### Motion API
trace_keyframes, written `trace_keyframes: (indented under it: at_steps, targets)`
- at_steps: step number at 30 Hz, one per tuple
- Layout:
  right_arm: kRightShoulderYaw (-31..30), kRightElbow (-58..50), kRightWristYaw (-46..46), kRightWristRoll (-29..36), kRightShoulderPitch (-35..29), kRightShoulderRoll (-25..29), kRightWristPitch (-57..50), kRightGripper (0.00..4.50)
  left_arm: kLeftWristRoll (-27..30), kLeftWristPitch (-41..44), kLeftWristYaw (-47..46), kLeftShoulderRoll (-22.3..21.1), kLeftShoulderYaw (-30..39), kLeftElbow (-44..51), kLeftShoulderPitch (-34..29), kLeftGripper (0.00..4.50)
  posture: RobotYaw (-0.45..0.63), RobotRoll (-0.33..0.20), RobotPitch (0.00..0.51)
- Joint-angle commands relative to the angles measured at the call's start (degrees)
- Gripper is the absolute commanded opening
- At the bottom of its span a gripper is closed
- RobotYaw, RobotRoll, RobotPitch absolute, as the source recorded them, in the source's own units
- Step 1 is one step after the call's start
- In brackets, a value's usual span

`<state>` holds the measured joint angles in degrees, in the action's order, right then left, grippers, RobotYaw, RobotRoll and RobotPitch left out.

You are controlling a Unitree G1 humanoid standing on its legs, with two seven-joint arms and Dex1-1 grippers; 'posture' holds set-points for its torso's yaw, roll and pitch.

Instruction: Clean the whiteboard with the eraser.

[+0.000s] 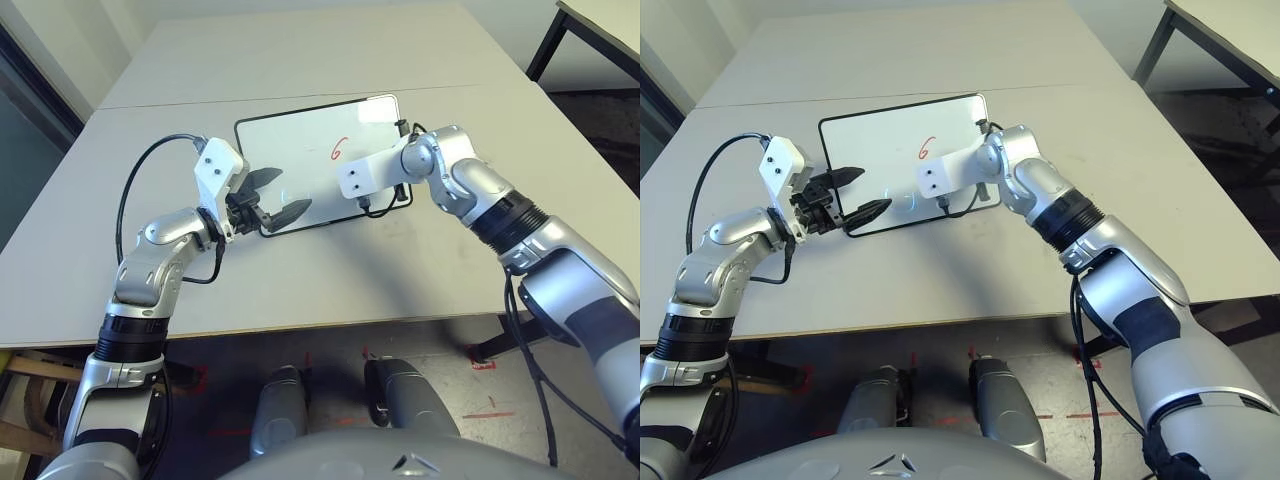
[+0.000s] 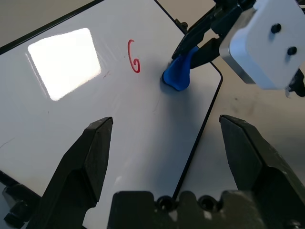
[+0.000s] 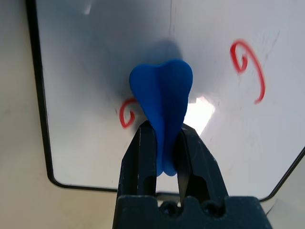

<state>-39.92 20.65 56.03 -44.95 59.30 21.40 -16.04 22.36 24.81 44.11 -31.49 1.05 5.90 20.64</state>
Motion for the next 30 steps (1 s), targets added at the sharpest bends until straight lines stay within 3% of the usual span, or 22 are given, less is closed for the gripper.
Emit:
trace_keyframes:
  at_steps: [1, 19, 30]
  targets:
    - [-0.67, -2.10, 1.38, -1.28, -1.28, 0.15, -0.09, 0.41, -0.33, 0.28, -0.17, 0.15, -0.20, 0.53, -0.72, 4.50, -0.08, 0.000, 0.081]
    - [1.20, 6.45, -2.27, -5.30, 0.20, 7.14, 2.72, 0.40, -0.57, -0.34, -0.08, 0.31, -0.31, -0.15, -0.47, 4.50, -0.09, 0.000, 0.075]
    - [0.95, 9.07, -4.43, -5.88, 0.21, 6.37, 2.34, 0.37, -0.67, -0.79, 0.23, 0.19, -0.27, -0.60, -0.71, 4.50, -0.09, 0.000, 0.080]
